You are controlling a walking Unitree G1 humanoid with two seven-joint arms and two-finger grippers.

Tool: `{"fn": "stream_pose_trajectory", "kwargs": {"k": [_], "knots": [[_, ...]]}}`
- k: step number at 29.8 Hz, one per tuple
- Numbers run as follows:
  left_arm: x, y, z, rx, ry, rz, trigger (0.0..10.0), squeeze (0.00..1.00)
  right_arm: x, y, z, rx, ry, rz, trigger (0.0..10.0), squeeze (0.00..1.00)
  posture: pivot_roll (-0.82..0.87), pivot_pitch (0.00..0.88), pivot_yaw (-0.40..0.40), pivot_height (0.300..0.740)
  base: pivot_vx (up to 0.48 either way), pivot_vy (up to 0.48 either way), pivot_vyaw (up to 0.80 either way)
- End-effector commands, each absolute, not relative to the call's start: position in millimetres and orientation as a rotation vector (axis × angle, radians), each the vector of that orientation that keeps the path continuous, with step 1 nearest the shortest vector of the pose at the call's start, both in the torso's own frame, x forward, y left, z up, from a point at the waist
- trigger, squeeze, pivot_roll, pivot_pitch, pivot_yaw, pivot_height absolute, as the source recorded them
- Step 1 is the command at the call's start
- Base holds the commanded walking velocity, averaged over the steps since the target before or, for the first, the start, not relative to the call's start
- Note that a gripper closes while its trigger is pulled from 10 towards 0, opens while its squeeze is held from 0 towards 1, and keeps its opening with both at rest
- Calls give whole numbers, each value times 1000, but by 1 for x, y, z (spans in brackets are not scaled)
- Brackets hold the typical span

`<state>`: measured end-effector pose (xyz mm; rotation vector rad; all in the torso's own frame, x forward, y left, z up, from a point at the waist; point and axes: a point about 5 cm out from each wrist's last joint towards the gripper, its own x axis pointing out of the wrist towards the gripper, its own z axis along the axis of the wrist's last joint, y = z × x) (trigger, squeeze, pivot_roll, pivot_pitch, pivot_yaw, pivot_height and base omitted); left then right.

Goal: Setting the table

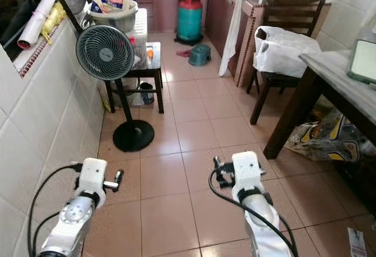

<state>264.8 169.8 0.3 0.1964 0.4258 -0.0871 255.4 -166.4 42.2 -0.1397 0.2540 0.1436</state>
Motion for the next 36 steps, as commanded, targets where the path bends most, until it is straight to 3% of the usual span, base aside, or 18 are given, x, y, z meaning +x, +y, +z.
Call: {"fn": "stream_pose_trajectory", "kwargs": {"k": [1, 11, 17, 22, 29, 36], "knots": [[265, 167, -6, 214, 454, -132, 10000, 0, 256, -168, 33, -128, 303, 162, 10000, 0, -55, 0, 24, 740, 0, 0, 0], [242, 178, -44, 205, 699, -163, 10000, 0, 237, -167, -18, -134, 541, 232, 10000, 0, -46, 0, 27, 740, 0, 0, 0], [212, 181, -68, 325, 852, -206, 10000, 0, 211, -169, -62, -90, 777, 139, 10000, 0, -19, 0, -3, 740, 0, 0, 0], [185, 187, -84, 170, 999, -72, 10000, 0, 194, -178, -76, -70, 880, 68, 10000, 0, -27, 0, -20, 740, 0, 0, 0], [177, 192, -87, 145, 1032, -33, 10000, 0, 184, -195, -82, -59, 946, -18, 10000, 0, -14, 0, -32, 740, 0, 0, 0], [177, 202, -86, 142, 1034, -6, 10000, 0, 194, -193, -78, -9, 928, -25, 10000, 0, -11, 0, -29, 740, 0, 0, 0]]}}
